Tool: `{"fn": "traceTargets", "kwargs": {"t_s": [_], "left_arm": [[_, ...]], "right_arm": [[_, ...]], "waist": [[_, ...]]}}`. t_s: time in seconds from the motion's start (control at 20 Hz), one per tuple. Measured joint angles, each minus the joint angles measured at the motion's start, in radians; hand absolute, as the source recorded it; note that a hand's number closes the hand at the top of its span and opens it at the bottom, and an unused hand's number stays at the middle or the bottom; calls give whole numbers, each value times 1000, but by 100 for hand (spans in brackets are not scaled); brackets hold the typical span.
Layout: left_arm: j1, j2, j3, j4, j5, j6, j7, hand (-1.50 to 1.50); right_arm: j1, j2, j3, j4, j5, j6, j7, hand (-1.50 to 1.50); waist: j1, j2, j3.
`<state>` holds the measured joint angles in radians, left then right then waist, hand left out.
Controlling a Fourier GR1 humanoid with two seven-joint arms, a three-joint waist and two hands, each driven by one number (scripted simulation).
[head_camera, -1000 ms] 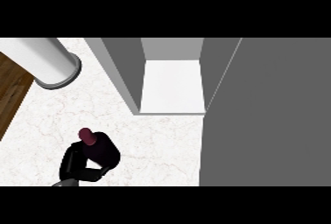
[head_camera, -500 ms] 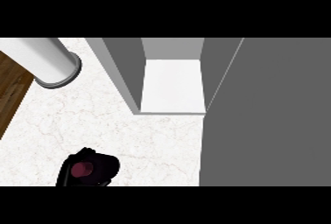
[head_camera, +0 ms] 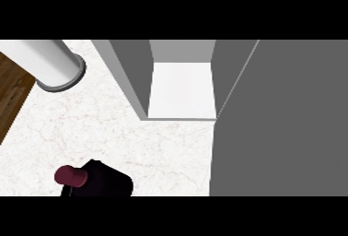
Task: Pick up the wine, place it into the cabinet and close the cabinet
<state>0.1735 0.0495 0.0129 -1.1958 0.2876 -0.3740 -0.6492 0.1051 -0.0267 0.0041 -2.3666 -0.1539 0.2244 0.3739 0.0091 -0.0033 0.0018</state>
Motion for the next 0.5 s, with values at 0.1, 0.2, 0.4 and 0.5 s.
{"fn": "traceTargets", "kwargs": {"t_s": [0.1, 0.2, 0.4, 0.5], "left_arm": [[36, -18, -24, -116, 20, 24, 67, 150], [65, -30, -55, -196, 25, 43, 108, 150], [90, -36, -80, -382, 67, 88, 245, 150], [94, -41, -119, -458, 73, 145, 287, 150]], "right_arm": [[-16, -4, -4, 8, -4, 0, 2, -150], [-25, 0, 5, 5, 3, -9, 14, -150], [-24, -11, -9, -5, -26, -4, 33, -150], [-4, -7, -14, 14, -26, 11, 0, -150]], "waist": [[-1, 0, 0], [-2, 1, -1], [-5, 1, -1], [-6, 2, -1]]}}
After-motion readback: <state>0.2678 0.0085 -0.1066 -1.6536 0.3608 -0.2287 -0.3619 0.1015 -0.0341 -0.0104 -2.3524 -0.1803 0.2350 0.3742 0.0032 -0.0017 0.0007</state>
